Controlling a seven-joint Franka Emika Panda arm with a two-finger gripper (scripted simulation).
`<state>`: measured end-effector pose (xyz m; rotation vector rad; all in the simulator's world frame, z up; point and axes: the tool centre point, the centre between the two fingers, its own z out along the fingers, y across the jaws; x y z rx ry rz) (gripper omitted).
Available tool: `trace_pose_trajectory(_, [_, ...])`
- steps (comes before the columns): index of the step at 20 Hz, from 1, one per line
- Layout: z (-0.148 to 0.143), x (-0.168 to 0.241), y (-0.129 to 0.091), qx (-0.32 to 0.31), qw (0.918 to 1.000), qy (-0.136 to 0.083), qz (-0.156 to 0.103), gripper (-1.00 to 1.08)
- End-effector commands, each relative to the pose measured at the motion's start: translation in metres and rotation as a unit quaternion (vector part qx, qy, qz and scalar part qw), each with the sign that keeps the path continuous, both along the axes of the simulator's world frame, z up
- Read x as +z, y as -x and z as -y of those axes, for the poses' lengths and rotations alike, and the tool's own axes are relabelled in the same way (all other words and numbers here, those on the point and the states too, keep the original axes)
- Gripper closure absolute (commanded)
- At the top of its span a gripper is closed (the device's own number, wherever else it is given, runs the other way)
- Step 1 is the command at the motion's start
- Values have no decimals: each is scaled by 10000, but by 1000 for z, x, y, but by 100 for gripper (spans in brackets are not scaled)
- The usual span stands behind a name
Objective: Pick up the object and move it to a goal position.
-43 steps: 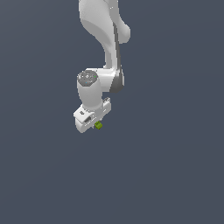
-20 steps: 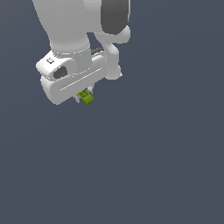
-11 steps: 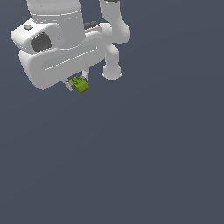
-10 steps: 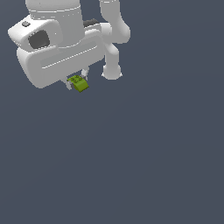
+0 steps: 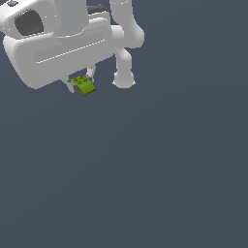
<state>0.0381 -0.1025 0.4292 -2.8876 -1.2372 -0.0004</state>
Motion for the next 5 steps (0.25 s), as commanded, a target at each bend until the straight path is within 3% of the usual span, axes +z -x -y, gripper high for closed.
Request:
trace_pose_trajectory(1, [0, 2, -1, 0, 10000, 0, -1, 108])
trace_pose_trajectory(5, [0, 2, -1, 0, 10000, 0, -1, 108])
